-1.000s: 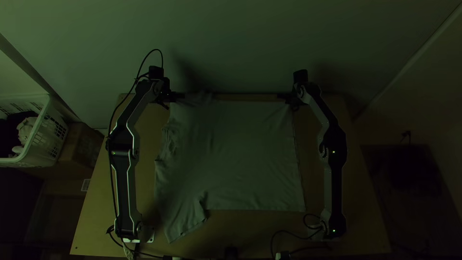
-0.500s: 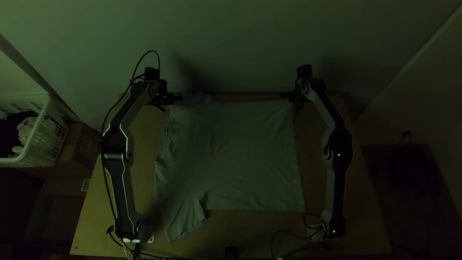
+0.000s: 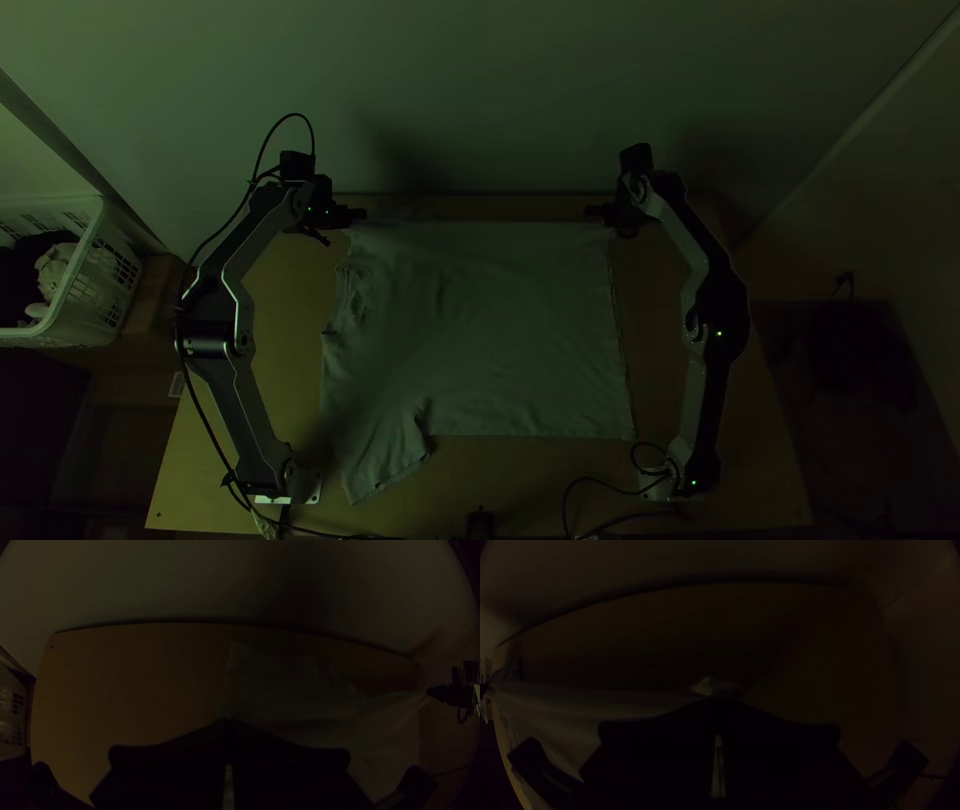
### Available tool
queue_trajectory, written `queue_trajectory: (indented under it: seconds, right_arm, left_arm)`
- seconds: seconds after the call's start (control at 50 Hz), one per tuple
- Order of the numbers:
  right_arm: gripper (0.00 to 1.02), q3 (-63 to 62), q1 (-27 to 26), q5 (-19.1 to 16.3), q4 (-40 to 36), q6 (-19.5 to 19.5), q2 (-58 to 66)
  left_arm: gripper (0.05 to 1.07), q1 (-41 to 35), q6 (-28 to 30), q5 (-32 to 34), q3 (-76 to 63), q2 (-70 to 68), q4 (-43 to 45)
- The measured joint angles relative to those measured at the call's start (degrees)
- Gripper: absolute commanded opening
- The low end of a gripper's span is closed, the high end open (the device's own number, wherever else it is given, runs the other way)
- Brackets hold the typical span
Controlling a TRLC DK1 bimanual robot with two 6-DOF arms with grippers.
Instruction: Fold the t-shirt
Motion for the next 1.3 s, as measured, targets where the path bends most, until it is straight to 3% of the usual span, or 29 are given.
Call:
queue_trajectory:
  seconds: [1.18,1.22,1.3]
  right_arm:
    - [0.03,-46.0,3.5,0.0,9.5,0.2,-30.1]
    - [0.03,-46.8,3.6,0.0,9.7,0.3,-30.2]
    - [0.06,-48.1,3.7,0.0,10.1,0.5,-30.3]
  left_arm:
    - [0.08,-1.0,0.3,0.2,-43.6,-32.1,9.3]
    - [0.13,-1.0,0.3,0.2,-44.6,-32.4,9.6]
    - [0.43,-0.9,0.3,0.2,-46.5,-32.5,10.3]
